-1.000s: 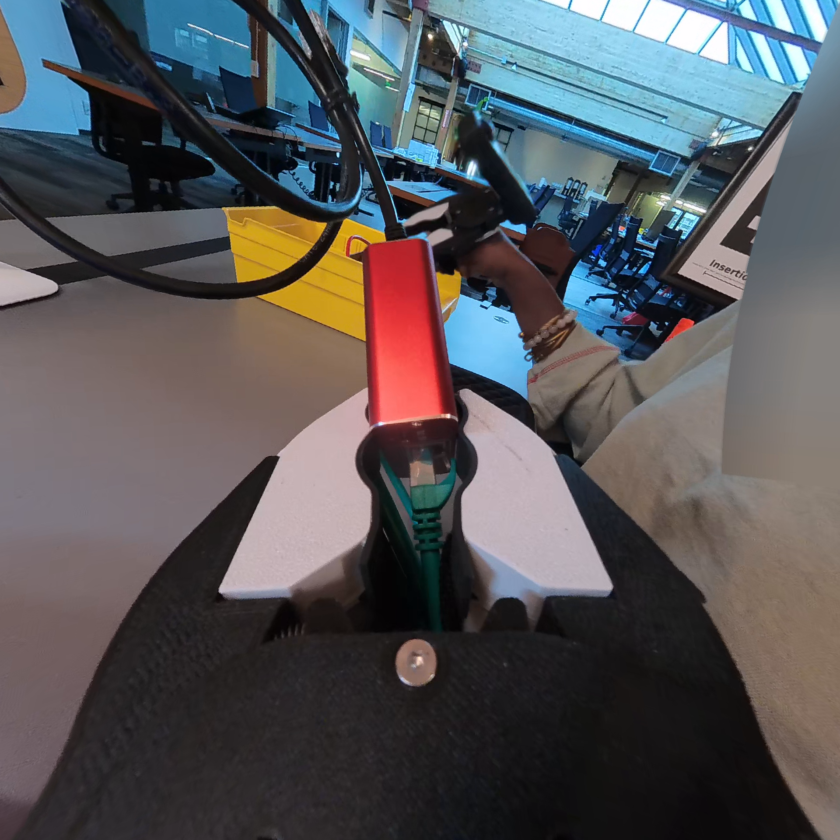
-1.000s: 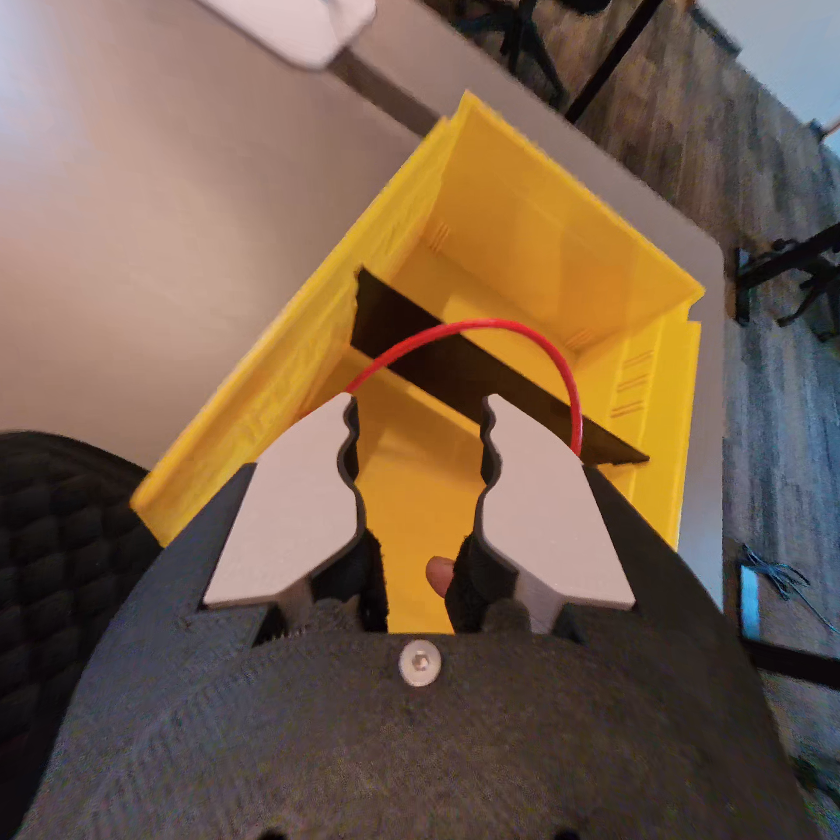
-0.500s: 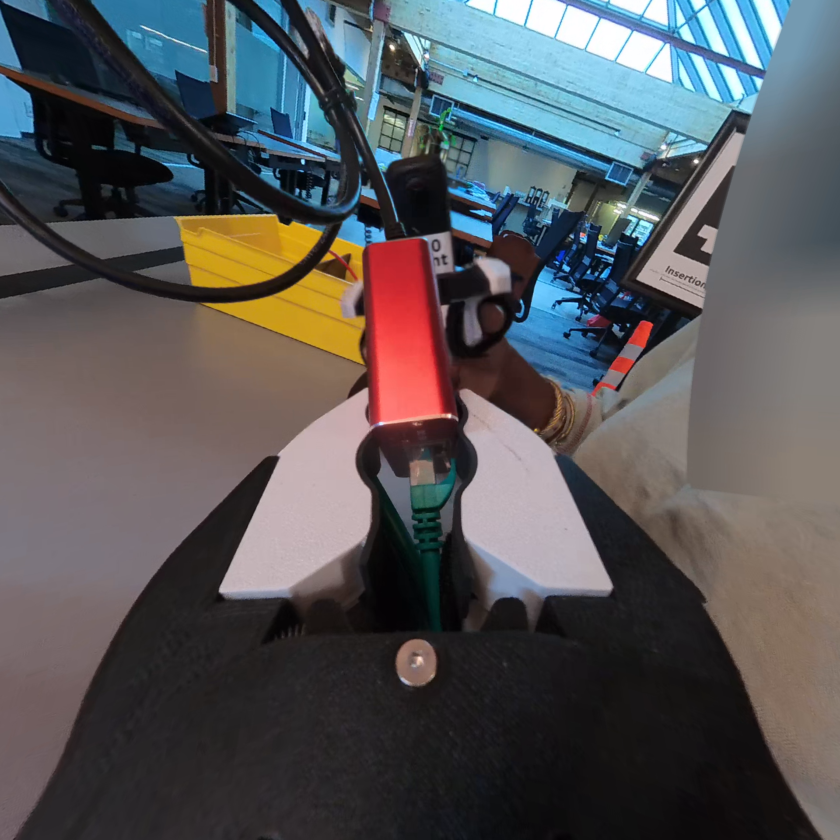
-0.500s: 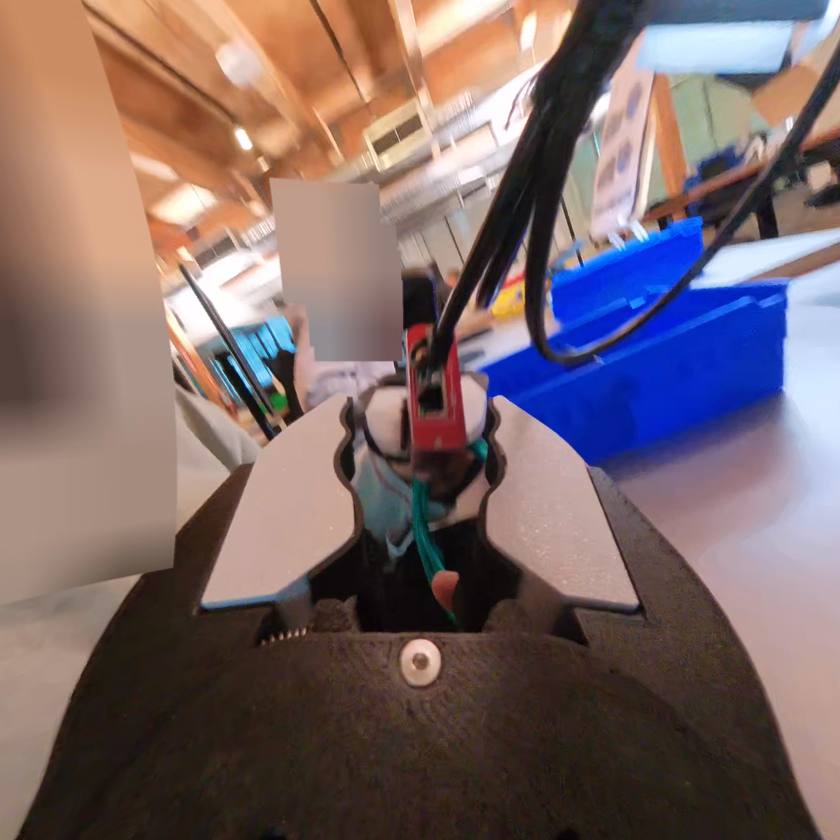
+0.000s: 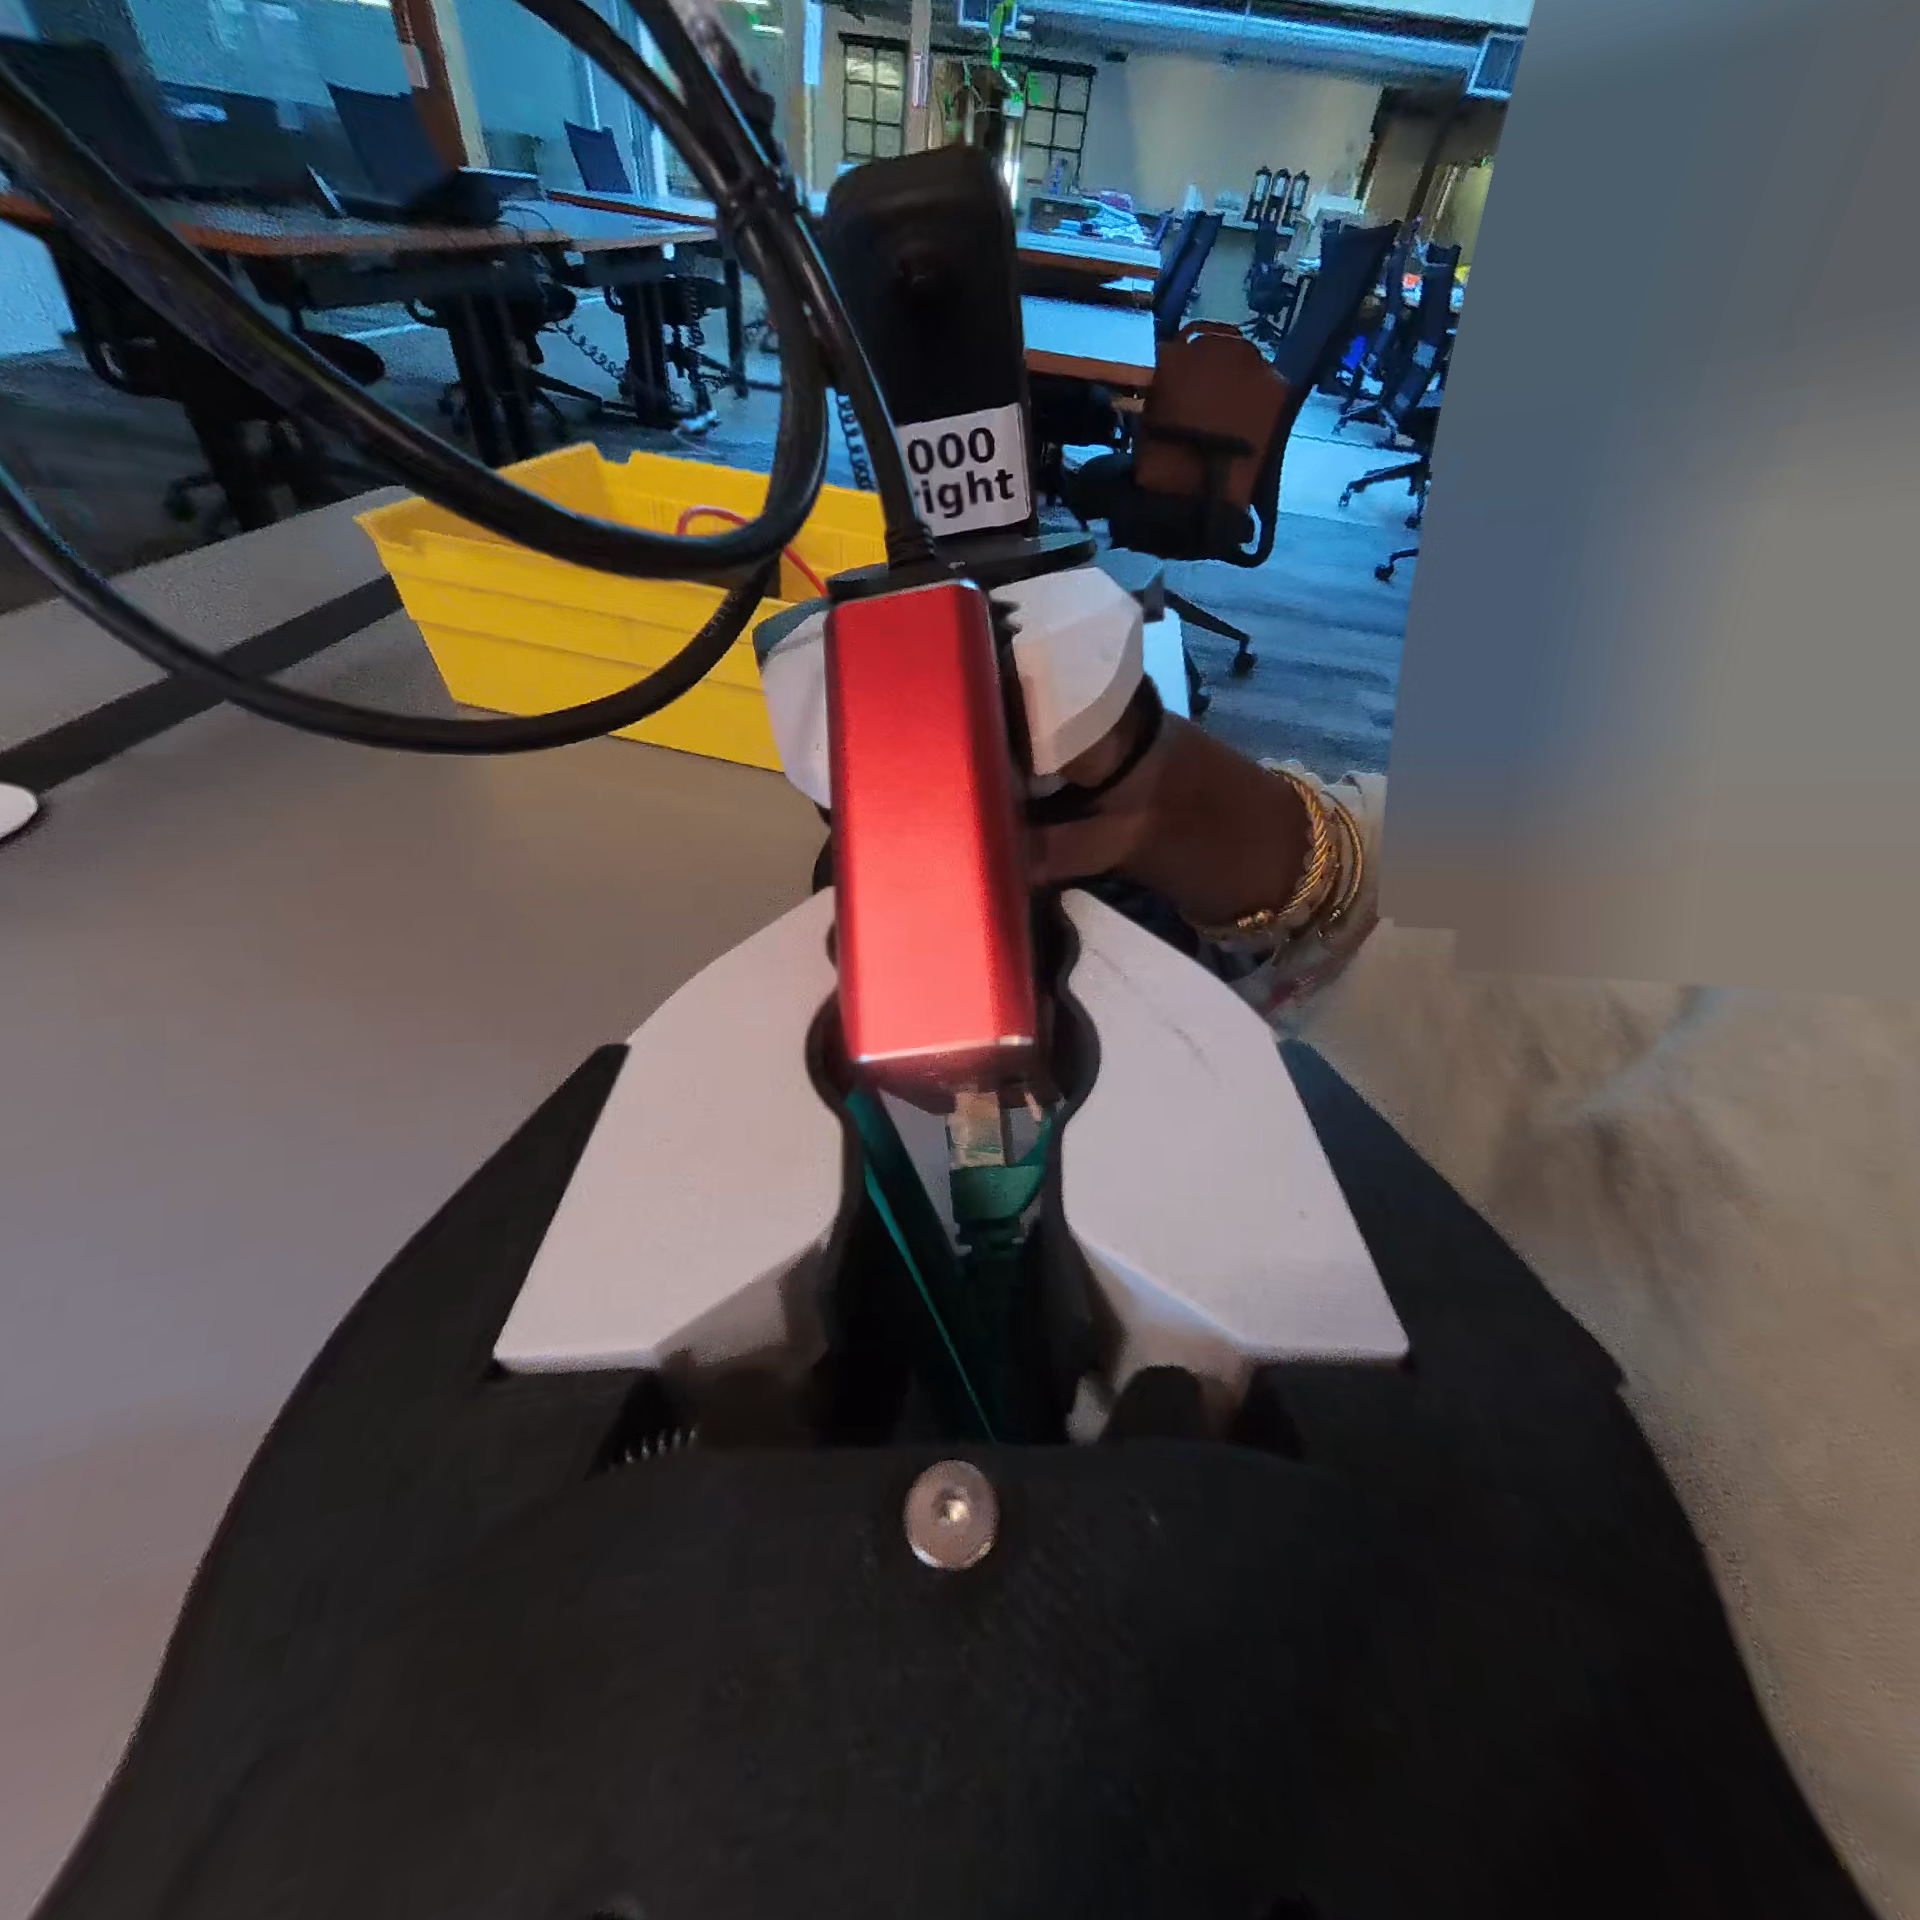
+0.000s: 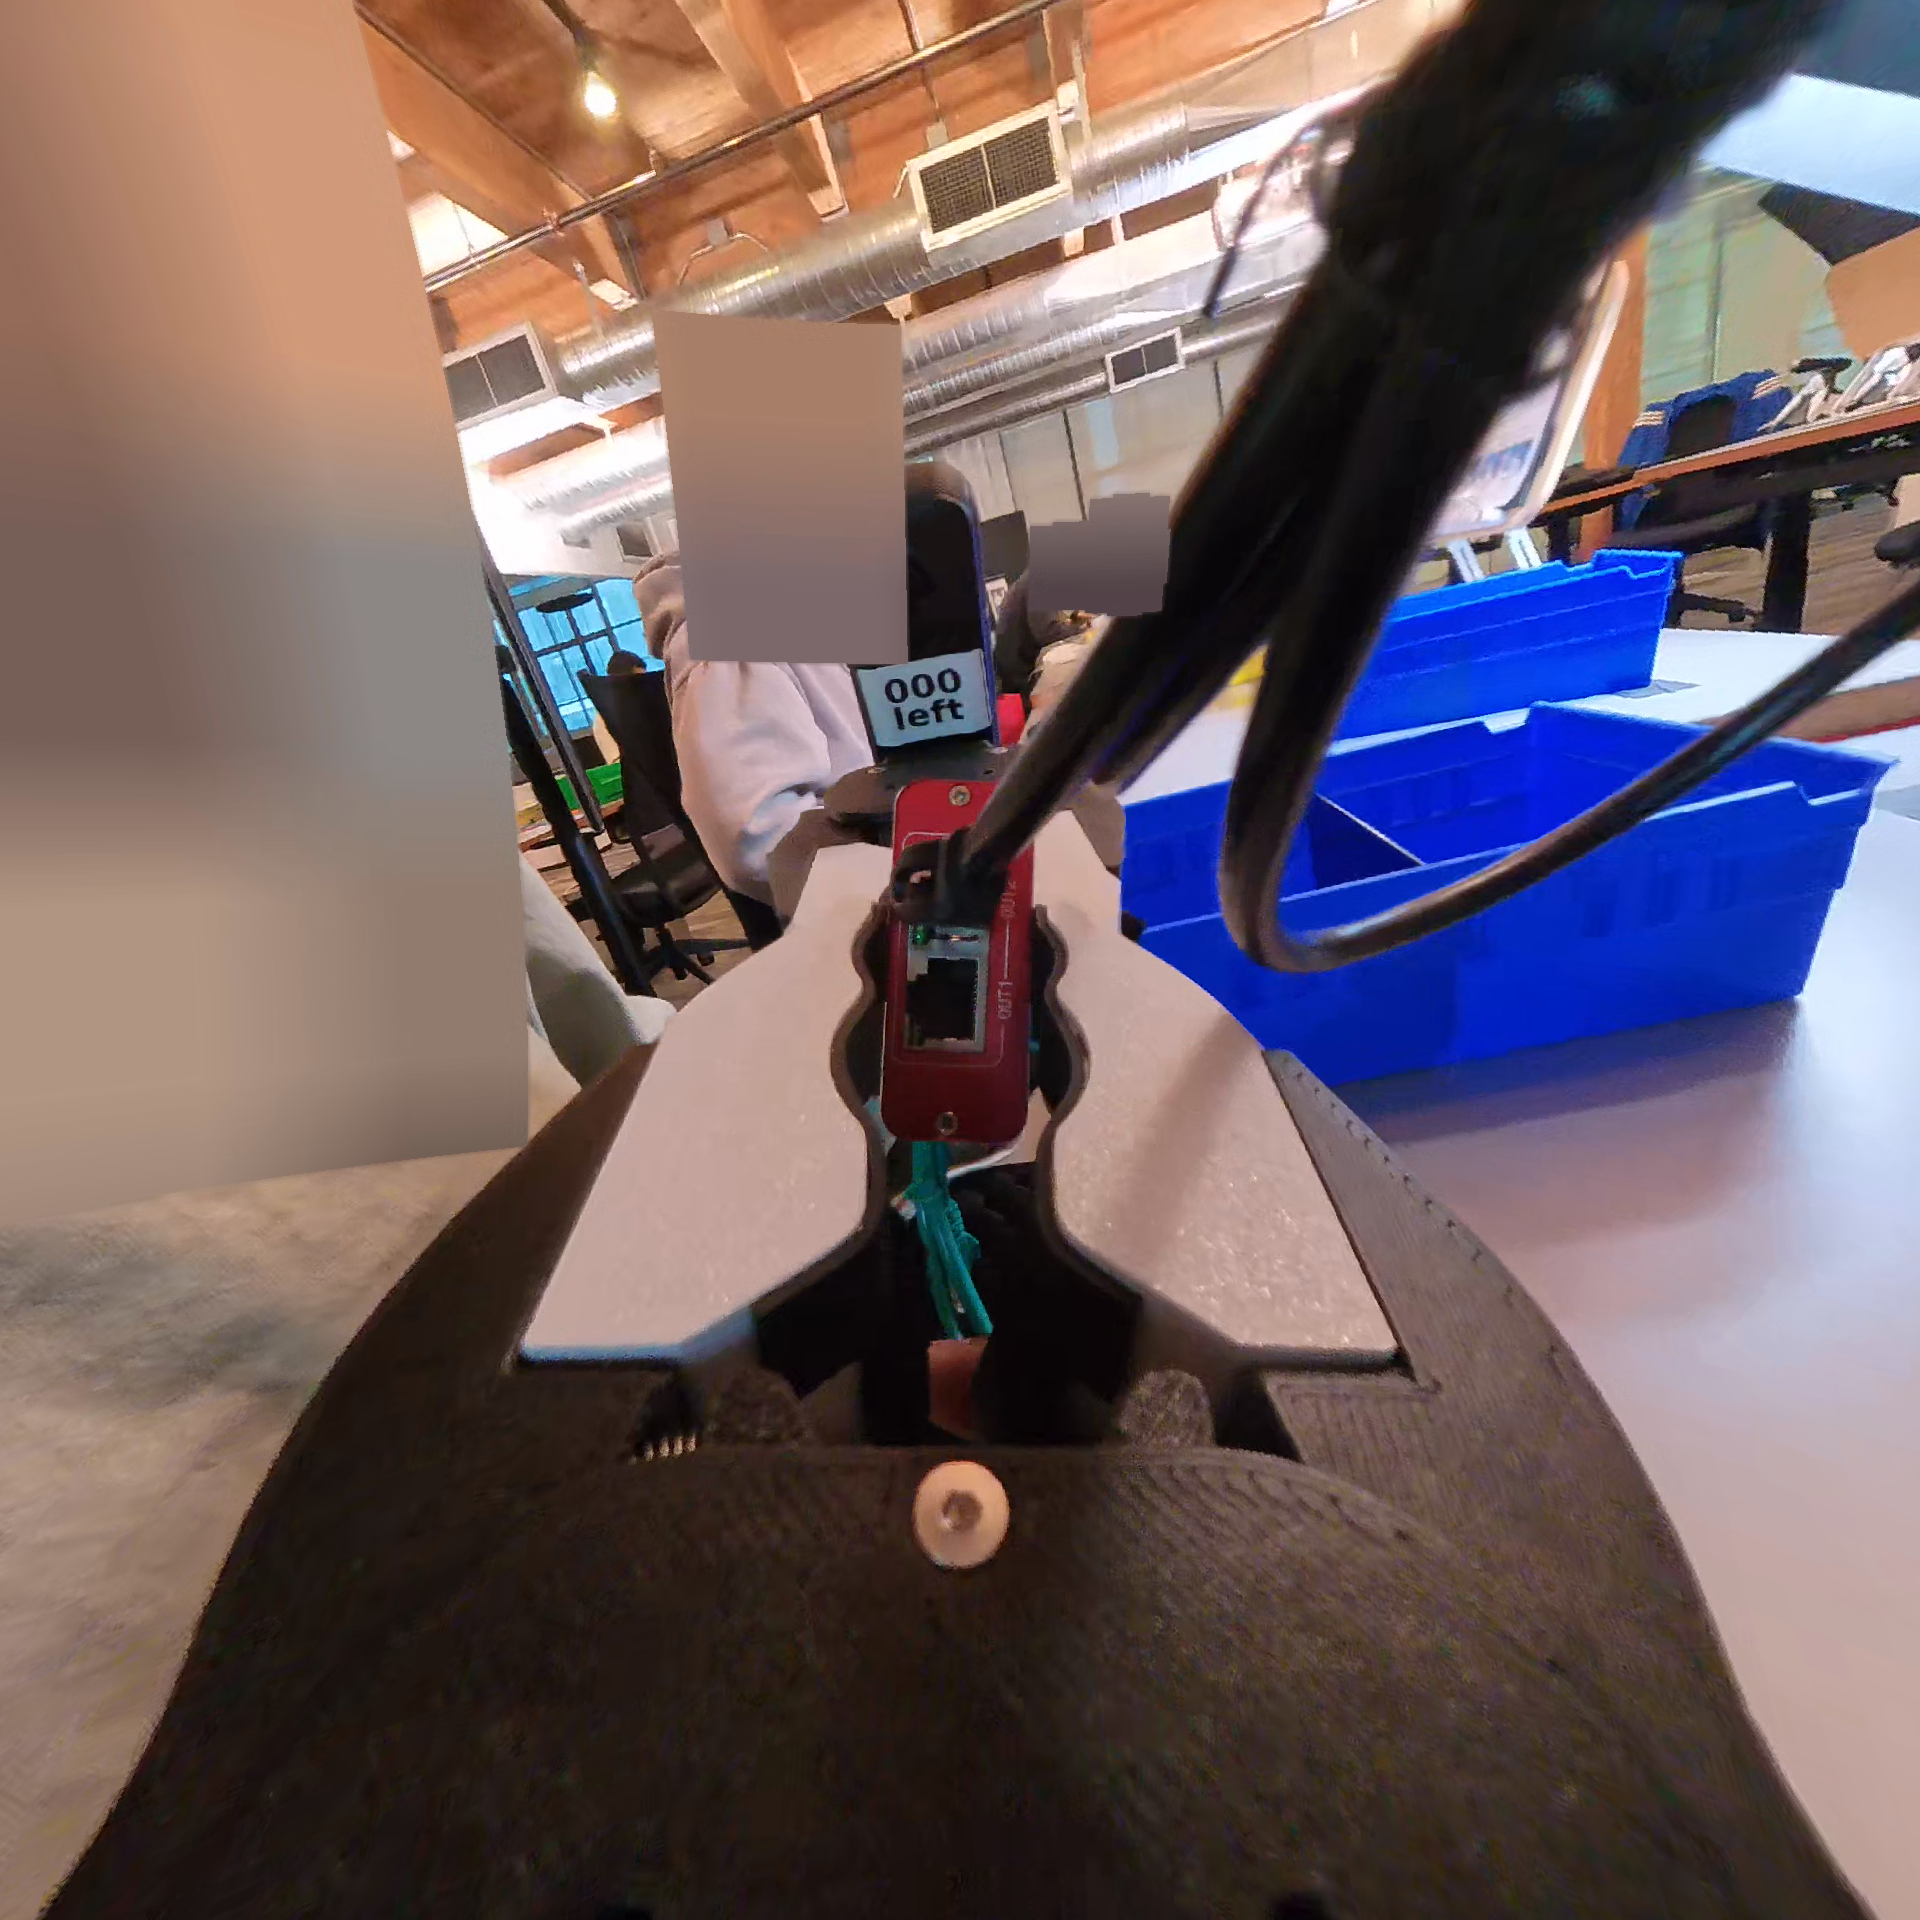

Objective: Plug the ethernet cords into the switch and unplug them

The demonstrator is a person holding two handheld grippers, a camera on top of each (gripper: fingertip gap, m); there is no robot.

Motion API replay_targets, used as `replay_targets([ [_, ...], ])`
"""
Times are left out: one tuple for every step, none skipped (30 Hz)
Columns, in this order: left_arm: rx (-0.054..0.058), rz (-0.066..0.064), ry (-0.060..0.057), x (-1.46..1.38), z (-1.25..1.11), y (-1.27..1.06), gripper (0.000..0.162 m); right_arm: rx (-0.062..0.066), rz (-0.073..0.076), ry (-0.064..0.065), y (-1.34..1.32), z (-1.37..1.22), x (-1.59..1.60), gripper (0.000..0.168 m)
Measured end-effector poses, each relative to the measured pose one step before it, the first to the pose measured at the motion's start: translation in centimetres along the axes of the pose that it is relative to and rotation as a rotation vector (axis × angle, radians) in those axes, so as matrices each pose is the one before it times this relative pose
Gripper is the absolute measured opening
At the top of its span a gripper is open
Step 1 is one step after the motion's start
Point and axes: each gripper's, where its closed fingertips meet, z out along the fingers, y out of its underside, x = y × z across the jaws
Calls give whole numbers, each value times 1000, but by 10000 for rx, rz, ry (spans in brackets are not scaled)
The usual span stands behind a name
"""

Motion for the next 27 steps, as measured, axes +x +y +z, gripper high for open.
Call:
replay_targets([
  [67, 35, 13, 101, 76, -153, 31, 7, -104, -73, -152, -77, -142, 26],
  [149, -152, 132, 183, 71, -171, 31, -64, -226, -33, -83, -71, -162, 26],
  [97, -149, 148, 178, 57, -50, 30, -153, -213, 27, -14, -103, -119, 26],
  [13, -66, 81, 74, -29, 69, 30, -48, -180, 55, -178, -209, -61, 27],
  [-2, -55, 9, -28, -104, 46, 30, 290, -133, 81, -607, -402, 0, 35],
  [13, -24, -45, -88, -115, 13, 30, 449, -74, 13, -800, -531, -31, 36],
  [30, -28, -51, -90, -82, -21, 30, 306, 2, -89, -587, -510, -107, 31],
  [14, -40, 36, 39, -36, -8, 30, -36, 43, -34, -111, -329, 21, 28],
  [-19, -37, 54, 71, 44, 33, 30, -277, -68, 6, 279, -168, 72, 24],
  [-38, -1, 21, 47, 80, 48, 30, -263, -176, 20, 307, -32, 26, 21],
  [-43, 16, 2, 32, 103, 34, 30, -115, -145, 14, 127, 59, -7, 21],
  [-47, 31, -13, 13, 103, 29, 30, -22, -38, -57, -16, 96, -76, 23],
  [-54, 66, -16, 21, 91, 33, 30, -16, -2, -59, -20, 100, -49, 22],
  [-60, 86, 5, 89, 63, 32, 30, -56, -99, -5, 51, 27, 24, 19],
  [-52, 84, -64, -12, 20, 25, 30, -43, -184, -40, 39, -41, -59, 18],
  [-83, 67, -103, -61, 41, 86, 30, -74, -197, 3, 51, -58, -49, 17],
  [-101, 84, -99, -34, 27, 101, 30, -76, -275, 40, 55, -22, -59, 17],
  [-69, 99, -145, -73, 1, 38, 30, -91, -469, 137, 52, -18, -29, 17],
  [-113, 135, -232, -187, -17, 90, 29, -139, -605, 300, 99, 1, 108, 17],
  [-104, 132, -267, -227, -23, 97, 29, -197, -582, 356, 159, 0, 175, 17],
  [-46, 61, -178, -139, 31, 54, 29, -115, -518, 360, 125, -7, 179, 18],
  [32, -22, -27, 30, 64, -27, 29, 48, -382, 261, -9, -35, 73, 18],
  [68, -82, 37, 72, 59, -42, 29, 103, -293, 214, -49, -55, 25, 18],
  [40, -124, 2, -1, 87, 0, 29, 62, -357, 298, 3, -64, 90, 18],
  [51, -107, 23, 23, 96, -25, 29, 52, -381, 330, -5, -68, 94, 18],
  [98, -87, 73, 111, 76, -83, 29, 122, -302, 289, -124, -62, 50, 19],
  [110, -64, 91, 150, 54, -130, 29, 173, -195, 222, -210, -51, -15, 19],
])
